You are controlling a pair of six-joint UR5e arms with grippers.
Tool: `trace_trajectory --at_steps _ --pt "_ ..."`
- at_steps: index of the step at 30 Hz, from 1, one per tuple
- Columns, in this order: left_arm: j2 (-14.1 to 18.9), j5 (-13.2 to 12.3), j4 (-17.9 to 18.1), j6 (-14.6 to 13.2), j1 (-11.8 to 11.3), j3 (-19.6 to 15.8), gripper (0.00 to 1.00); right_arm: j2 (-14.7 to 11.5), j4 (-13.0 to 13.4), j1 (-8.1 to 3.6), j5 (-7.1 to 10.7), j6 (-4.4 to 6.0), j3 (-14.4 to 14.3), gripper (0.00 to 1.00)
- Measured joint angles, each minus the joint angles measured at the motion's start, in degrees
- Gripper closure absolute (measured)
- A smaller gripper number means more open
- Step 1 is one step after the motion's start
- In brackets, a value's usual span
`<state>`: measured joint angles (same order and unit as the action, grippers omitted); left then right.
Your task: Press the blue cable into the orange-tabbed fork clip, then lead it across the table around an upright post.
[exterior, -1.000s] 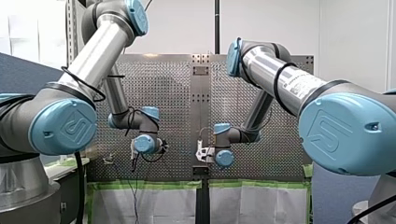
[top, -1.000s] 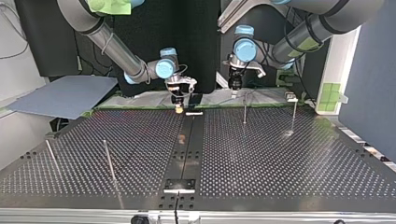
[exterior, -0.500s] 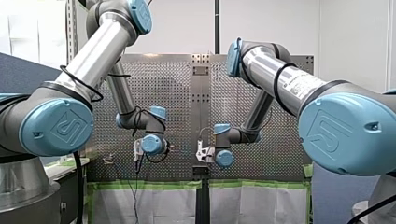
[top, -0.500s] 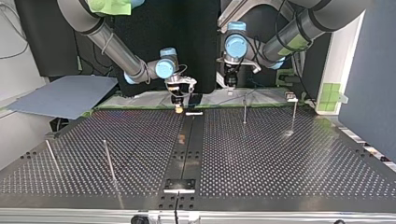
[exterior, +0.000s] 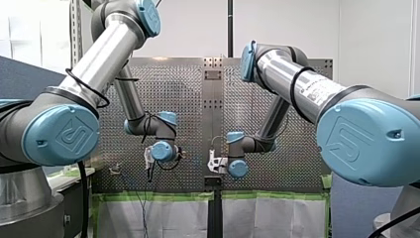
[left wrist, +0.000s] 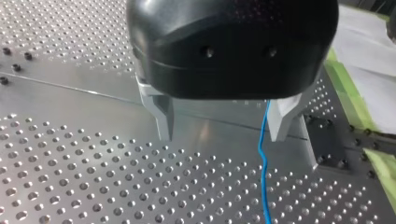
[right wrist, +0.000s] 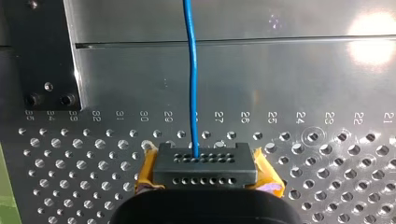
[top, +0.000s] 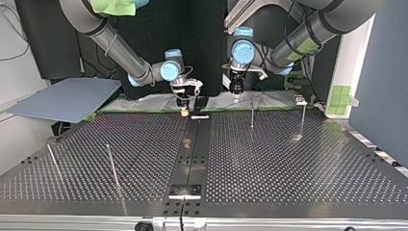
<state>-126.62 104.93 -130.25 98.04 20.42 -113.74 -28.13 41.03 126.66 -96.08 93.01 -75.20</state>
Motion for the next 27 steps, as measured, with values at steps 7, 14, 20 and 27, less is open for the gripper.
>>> trace_trajectory --at_steps 7,14,20,27 --pt "-0.04 -0.03 -0.49 0.20 -0.02 -0.02 0.00 0.02 -0.03 0.00 0.05 0.16 0.01 1.00" --pt "-0.28 0.56 -1.33 0.22 -0.13 0.83 0.00 -0.01 0.17 -0.37 0.14 0.54 0.25 1.00" --pt "-2.75 2.41 -3.75 -1.02 0.21 3.50 0.00 -0.03 -0.05 -0.76 0.44 0.75 0.33 1.00" --pt "-6.38 6.04 -5.80 -1.93 0.47 7.40 0.00 0.01 -0.54 -0.81 0.68 0.53 0.43 1.00"
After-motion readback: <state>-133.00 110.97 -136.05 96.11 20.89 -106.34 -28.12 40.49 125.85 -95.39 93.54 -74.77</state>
